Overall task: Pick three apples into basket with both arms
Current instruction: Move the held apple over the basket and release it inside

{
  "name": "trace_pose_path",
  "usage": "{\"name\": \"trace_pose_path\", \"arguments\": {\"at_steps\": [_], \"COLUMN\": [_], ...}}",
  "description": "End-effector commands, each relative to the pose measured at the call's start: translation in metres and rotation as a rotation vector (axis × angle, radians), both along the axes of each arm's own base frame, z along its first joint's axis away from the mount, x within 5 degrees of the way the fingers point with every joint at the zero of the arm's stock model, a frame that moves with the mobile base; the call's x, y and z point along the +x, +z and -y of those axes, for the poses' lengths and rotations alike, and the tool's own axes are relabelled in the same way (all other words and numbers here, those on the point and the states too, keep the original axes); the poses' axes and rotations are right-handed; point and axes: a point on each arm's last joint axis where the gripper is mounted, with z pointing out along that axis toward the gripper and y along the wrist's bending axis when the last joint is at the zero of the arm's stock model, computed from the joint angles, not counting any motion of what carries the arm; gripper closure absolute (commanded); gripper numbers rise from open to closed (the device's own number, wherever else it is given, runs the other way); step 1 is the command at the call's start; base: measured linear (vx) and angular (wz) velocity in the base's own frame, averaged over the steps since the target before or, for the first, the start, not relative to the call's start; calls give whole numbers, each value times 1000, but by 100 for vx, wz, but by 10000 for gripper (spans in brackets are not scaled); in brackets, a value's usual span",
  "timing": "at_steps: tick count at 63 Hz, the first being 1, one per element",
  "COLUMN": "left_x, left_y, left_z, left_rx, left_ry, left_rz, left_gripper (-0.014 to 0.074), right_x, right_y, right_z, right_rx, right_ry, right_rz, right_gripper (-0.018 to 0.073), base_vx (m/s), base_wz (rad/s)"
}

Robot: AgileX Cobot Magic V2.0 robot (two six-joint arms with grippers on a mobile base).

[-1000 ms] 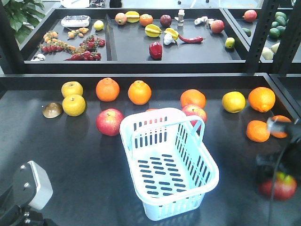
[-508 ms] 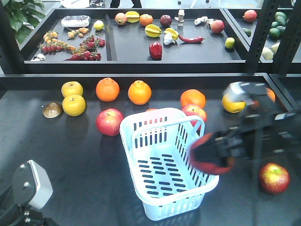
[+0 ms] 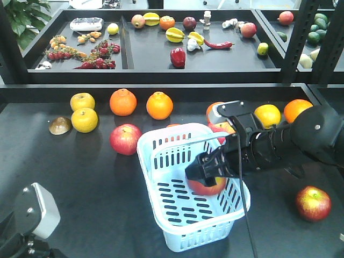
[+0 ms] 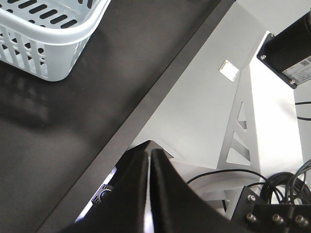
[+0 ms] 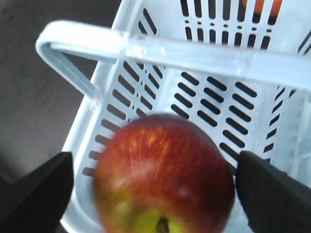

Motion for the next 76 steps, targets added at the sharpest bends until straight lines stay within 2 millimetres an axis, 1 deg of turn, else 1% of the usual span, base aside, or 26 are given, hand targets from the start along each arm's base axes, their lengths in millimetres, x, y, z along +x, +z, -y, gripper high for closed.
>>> {"name": "trace_pose_path", "arguments": {"at_steps": [1, 9, 18, 23, 27, 29, 32, 34, 35, 37, 38, 42, 46, 51, 54, 61, 66, 71, 72, 76], "left_x": [2, 2, 3, 3, 3, 3, 3, 3, 3, 3, 3, 4, 4, 4, 5, 5, 5, 5, 5, 5], "left_y": [12, 12, 12, 12, 12, 12, 12, 12, 12, 12, 12, 12, 12, 12, 12, 12, 12, 12, 12, 12], "left_z": [3, 3, 3, 3, 3, 3, 3, 3, 3, 3, 3, 3, 2, 2, 2, 2, 2, 2, 2, 2], "left_rx": [-61, -61, -62, -62, -62, -62, -62, -62, -62, -62, -62, -62, -63, -63, -63, -63, -63, -63, -63, -63], "left_ry": [31, 32, 40, 40, 40, 40, 41, 42, 42, 44, 45, 46, 49, 52, 54, 56, 56, 56, 56, 56], "left_rz": [17, 18, 25, 25, 25, 25, 25, 27, 27, 29, 29, 30, 33, 35, 37, 39, 39, 39, 39, 39], "left_gripper": [603, 603, 603, 603, 603, 603, 603, 603, 603, 603, 603, 603, 603, 603, 603, 603, 603, 603, 603, 603], "right_x": [4, 3, -7, -15, -23, -26, -31, -33, -35, -36, -37, -37, -35, -28, -24, -12, -3, 4, 5, 12], "right_y": [21, 22, 30, 38, 46, 49, 53, 55, 56, 57, 58, 57, 56, 54, 51, 42, 30, 17, 13, 3], "right_z": [-1, -1, 0, 4, 11, 14, 21, 27, 29, 36, 38, 50, 64, 80, 89, 118, 141, 165, 172, 184], "right_rx": [40, 34, 38, 12, -23, -48, -105, -151, -165, -224, -244, -330, -462, -529, -533, -498, -460, -412, -410, -383], "right_ry": [-18, -8, 31, 43, 28, 17, -5, -27, -48, -69, -87, -176, -259, -372, -418, -520, -572, -610, -611, -603], "right_rz": [81, 81, 65, 63, 64, 65, 68, 69, 63, 66, 66, 51, 60, 60, 50, -6, -71, -134, -148, -197], "right_gripper": [-169, -150, -64, 49, 172, 237, 376, 447, 501, 568, 576, 572, 569, 568, 568, 564, 546, 489, 467, 389], "base_vx": [0, 0, 0, 0, 0, 0, 0, 0, 0, 0, 0, 0, 0, 0, 0, 0, 0, 0, 0, 0], "base_wz": [0, 0, 0, 0, 0, 0, 0, 0, 0, 0, 0, 0, 0, 0, 0, 0, 0, 0, 0, 0]}}
